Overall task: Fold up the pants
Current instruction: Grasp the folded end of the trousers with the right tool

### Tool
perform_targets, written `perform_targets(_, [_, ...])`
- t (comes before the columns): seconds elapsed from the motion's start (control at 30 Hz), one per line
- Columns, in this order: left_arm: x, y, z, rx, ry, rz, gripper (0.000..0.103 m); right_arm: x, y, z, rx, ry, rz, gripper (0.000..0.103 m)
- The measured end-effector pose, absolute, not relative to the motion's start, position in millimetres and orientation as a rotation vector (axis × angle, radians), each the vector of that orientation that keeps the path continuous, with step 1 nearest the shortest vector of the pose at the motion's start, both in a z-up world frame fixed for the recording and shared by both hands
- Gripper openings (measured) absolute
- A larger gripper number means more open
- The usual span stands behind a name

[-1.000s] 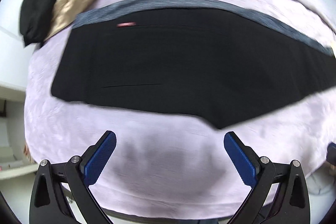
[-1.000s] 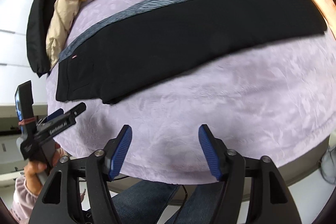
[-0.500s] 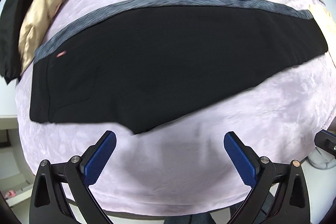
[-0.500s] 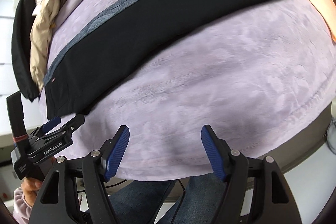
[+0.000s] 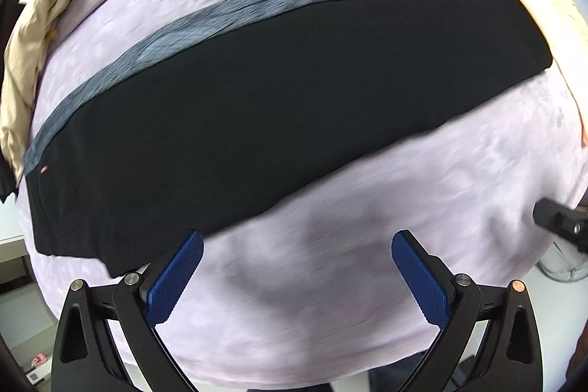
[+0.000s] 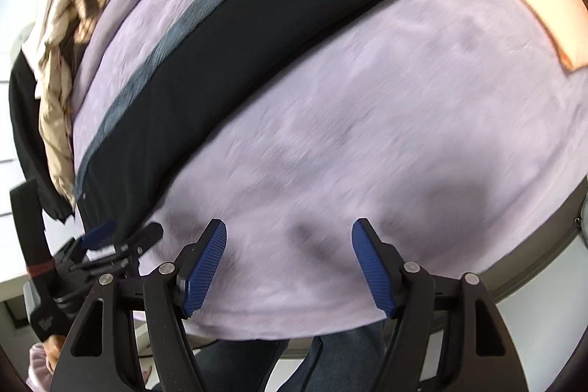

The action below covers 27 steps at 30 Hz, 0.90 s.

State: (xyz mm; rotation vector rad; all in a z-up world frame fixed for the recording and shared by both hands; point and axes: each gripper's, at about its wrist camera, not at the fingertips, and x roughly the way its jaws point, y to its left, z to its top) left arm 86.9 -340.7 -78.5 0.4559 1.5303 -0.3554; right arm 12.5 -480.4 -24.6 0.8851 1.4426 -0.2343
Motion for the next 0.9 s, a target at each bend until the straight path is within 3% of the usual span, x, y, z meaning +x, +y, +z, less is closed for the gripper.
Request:
perform_targets(0.23, [104.1,-409.3,-72.7,0.401,1.477,-0.310,0.103,19.7,-566.8,-35.4,1.065,1.223,-0.246,0.074])
perform_targets(0.3, [117.4,-419.1,-76.5,0.397,1.474,-0.293,0.103,22.3,-588.0,-43.9,1.130,1.155,-0.276,0.069])
perform_targets(0.43, [131.4,-440.9,-81.8,0.397,1.467,-0.254,0.103,30.9,-622.4,-72.5,1.276,1.078,-0.310,0.044])
perform_targets(0.5, [143.7,-455.0,-84.6,0.394,1.462,-0.243,0.103,37.2,-629.7,-79.6,1.309,1.067,-0.300,0.012])
perform_targets(0.53, [145.5,-459.7,-82.1,0.385,1.450,-0.241,0.103,40.8,-631.2,-78.4,1.313,1.060,-0.290,0.008])
perform_targets(0.7, [157.2,-470.5,-89.7,0.379,1.437,-0.224,0.103,42.6,-626.7,-69.0,1.235,1.051,-0.245,0.008])
perform_targets(0.8, [168.3,-465.6,-107.7,0.381,1.458,-0.178,0.103,31.1,-631.6,-80.0,1.315,1.057,-0.234,0.014])
perform_targets(0.87, [161.4,-473.9,-104.2,0.340,1.441,-0.167,0.103,24.7,-630.5,-77.4,1.340,1.029,-0.196,0.042])
perform_targets(0.9, [161.2,-474.5,-102.5,0.334,1.427,-0.164,0.103,21.8,-628.6,-75.7,1.341,1.017,-0.182,0.048])
